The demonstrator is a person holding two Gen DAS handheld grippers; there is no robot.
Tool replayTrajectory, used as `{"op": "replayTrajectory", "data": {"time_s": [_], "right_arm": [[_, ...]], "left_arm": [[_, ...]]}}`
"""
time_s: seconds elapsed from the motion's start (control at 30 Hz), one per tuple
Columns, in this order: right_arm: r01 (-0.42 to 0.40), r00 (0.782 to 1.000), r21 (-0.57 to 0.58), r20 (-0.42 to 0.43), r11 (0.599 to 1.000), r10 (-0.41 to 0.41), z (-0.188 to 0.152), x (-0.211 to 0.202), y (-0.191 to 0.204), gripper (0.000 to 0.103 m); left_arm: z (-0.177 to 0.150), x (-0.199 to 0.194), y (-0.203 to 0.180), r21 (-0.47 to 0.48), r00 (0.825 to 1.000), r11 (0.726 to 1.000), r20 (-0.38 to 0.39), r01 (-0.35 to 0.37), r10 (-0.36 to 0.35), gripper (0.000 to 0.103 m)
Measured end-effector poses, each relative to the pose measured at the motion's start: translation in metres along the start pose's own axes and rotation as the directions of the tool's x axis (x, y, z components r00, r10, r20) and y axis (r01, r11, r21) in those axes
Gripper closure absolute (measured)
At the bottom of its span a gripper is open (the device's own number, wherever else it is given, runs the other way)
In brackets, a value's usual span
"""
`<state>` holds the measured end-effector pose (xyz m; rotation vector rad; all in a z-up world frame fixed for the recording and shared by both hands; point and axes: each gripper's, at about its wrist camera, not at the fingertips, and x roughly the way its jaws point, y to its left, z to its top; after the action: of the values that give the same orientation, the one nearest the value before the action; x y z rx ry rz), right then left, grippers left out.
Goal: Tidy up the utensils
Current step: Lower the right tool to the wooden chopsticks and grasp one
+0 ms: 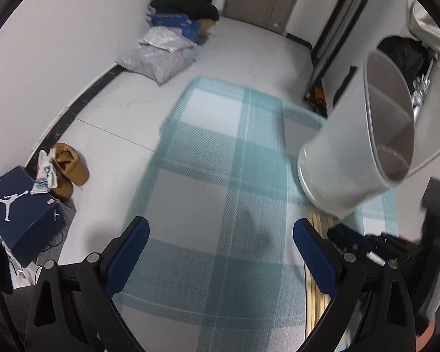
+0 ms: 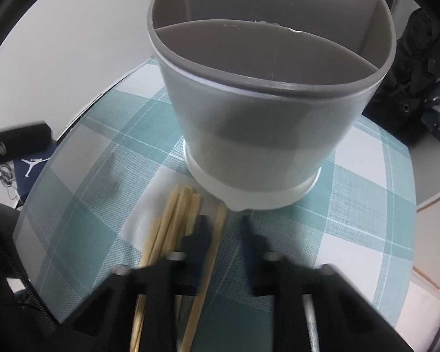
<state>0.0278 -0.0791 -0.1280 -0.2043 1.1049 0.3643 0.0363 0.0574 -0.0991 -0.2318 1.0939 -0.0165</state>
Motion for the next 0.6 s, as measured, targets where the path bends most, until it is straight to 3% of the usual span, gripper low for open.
{"op": "replayTrajectory", "data": {"time_s": [0.13, 0.2, 0.3, 0.5, 0.6], "right_arm": [[-0.077, 0.997, 0.076, 0.019, 0.994, 0.076, -0.003, -0.012, -0.019, 0.098], [-0.12, 0.992, 0.125, 0.043, 0.985, 0.115, -0.004, -0.022, -0.028, 0.103], [-0.167, 0.985, 0.185, 0.077, 0.969, 0.155, -0.007, -0.04, -0.042, 0.103], [-0.242, 0.969, 0.287, 0.109, 0.927, 0.22, -0.018, -0.051, -0.065, 0.103], [-0.239, 0.971, 0.287, 0.1, 0.928, 0.219, -0.022, -0.044, -0.072, 0.1]], "left_arm": [[-0.009, 0.009, -0.007, 0.013, 0.996, 0.998, -0.068, 0.061, -0.06, 0.006], [-0.015, 0.013, -0.012, 0.011, 0.991, 0.996, -0.099, 0.086, -0.084, 0.006], [-0.021, 0.013, -0.024, 0.07, 0.995, 0.997, -0.095, 0.01, -0.003, 0.006], [-0.029, 0.014, -0.045, 0.161, 0.991, 0.986, -0.124, -0.038, 0.059, 0.006], [-0.035, 0.017, -0.042, 0.152, 0.986, 0.988, -0.153, -0.034, 0.058, 0.006]]}}
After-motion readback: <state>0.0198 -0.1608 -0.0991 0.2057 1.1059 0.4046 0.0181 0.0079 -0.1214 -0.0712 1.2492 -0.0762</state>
